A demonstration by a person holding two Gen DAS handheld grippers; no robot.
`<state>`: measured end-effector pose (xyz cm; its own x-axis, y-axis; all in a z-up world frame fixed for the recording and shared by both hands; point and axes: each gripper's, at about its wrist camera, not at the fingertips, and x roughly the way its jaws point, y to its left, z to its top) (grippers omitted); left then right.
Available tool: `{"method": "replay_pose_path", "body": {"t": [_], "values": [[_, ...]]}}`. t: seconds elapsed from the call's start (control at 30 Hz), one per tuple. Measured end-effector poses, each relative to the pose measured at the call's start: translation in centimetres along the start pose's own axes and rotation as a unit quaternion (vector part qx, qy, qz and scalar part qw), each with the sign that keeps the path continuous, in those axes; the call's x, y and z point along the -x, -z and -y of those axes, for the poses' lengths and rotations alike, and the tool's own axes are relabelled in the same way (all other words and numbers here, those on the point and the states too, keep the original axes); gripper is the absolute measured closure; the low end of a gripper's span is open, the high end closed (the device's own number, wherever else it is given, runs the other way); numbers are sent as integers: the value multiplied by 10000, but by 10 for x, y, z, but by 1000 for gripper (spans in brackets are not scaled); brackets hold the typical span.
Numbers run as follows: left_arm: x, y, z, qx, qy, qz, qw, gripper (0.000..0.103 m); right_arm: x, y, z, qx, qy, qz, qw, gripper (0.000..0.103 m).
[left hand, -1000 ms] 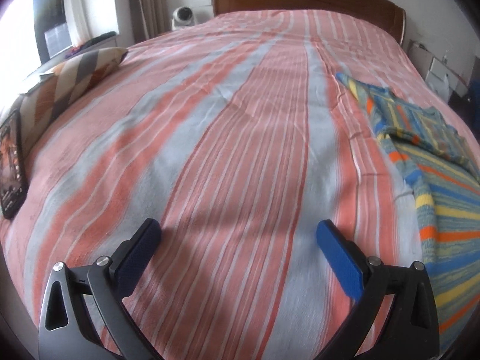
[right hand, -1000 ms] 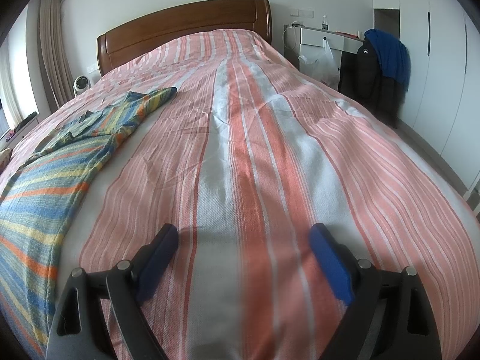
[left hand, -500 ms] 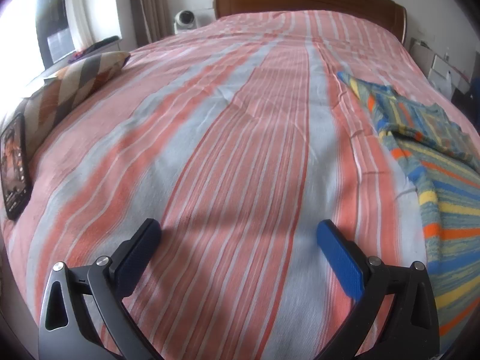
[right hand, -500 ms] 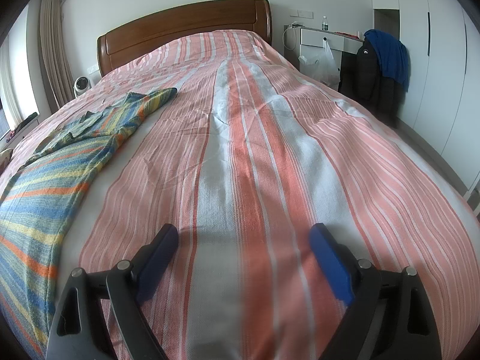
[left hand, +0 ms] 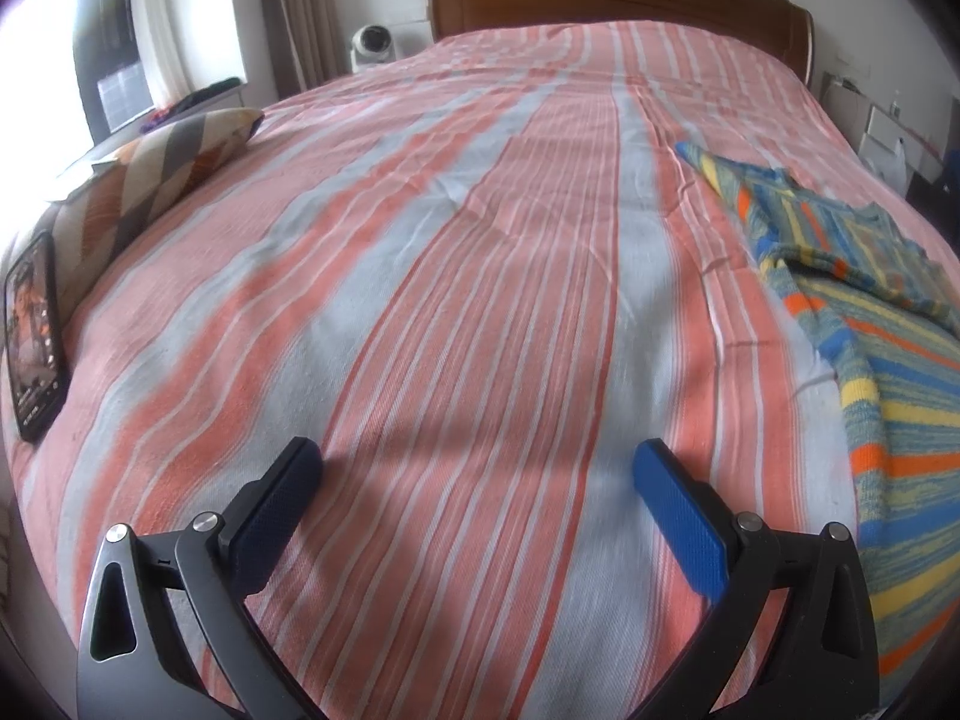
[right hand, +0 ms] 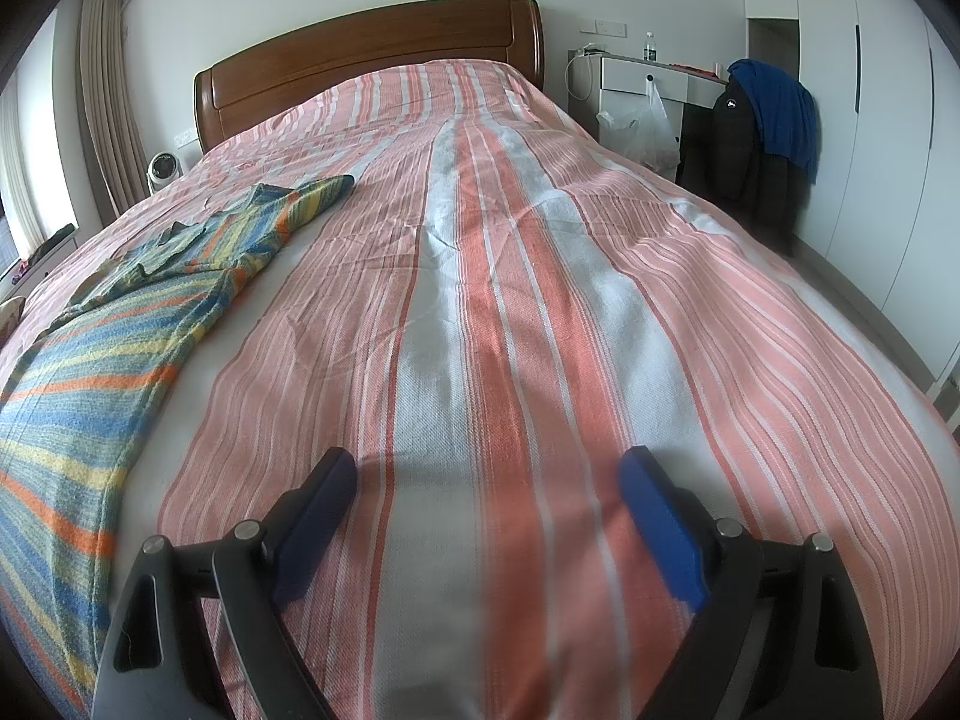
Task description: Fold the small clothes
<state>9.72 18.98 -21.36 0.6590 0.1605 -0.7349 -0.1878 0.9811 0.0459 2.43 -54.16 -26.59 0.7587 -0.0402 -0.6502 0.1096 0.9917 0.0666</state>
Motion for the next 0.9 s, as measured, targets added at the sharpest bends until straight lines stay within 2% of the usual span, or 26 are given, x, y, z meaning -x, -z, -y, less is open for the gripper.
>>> {"method": "replay_pose_path", "body": {"t": [0.9], "values": [[1,1,3,-40,-98,99,9999,0,-1,1,-3,64,118,-6,9999,14]]}}
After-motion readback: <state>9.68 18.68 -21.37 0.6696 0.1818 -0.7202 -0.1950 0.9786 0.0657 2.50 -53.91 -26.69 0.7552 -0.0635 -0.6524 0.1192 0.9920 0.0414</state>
